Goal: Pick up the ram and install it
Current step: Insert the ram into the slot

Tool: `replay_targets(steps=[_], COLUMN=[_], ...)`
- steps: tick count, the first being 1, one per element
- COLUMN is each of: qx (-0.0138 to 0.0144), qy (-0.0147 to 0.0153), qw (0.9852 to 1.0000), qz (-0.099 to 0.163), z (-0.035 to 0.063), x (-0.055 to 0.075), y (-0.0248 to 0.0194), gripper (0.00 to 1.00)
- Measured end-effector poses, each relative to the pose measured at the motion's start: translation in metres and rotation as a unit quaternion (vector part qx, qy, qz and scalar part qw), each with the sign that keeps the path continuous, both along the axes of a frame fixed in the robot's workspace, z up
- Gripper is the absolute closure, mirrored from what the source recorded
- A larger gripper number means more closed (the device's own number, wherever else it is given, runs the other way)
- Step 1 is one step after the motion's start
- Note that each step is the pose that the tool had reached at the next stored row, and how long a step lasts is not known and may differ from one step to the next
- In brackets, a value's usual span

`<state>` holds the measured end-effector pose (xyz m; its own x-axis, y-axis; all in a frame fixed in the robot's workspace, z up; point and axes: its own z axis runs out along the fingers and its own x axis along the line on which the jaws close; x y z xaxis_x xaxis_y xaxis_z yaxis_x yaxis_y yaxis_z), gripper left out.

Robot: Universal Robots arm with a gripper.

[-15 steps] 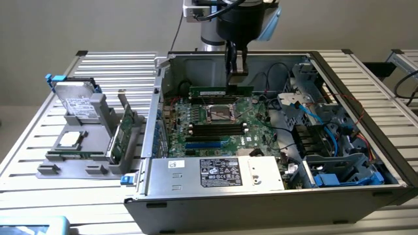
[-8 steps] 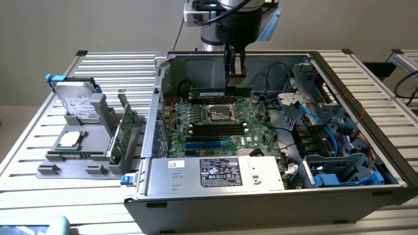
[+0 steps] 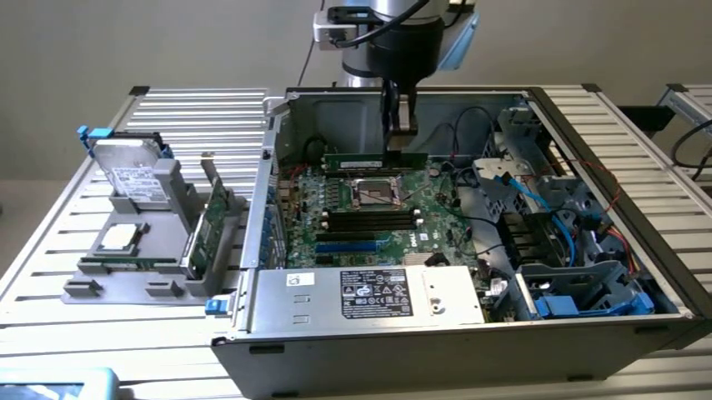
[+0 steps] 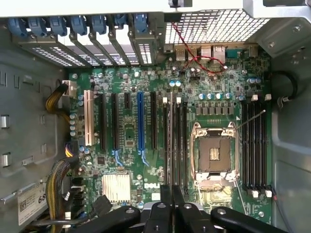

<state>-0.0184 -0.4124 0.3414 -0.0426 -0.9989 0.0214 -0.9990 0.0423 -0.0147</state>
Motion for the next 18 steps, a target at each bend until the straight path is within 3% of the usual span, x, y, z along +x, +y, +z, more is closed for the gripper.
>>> replay_targets(steps=[2, 9, 18], qx=[-0.0013, -0.0013, -0.0012], qy=[0.0000, 0.0000, 0.0000], qw=[1.0000, 1.0000, 1.0000], qz=[0.000, 0.000, 0.000], z=[-0.0028, -0.0145, -0.0281], x=[0.000, 0.003, 0.003], y=[0.0002, 0.0016, 0.0102], gripper=[0.88, 0.88, 0.88])
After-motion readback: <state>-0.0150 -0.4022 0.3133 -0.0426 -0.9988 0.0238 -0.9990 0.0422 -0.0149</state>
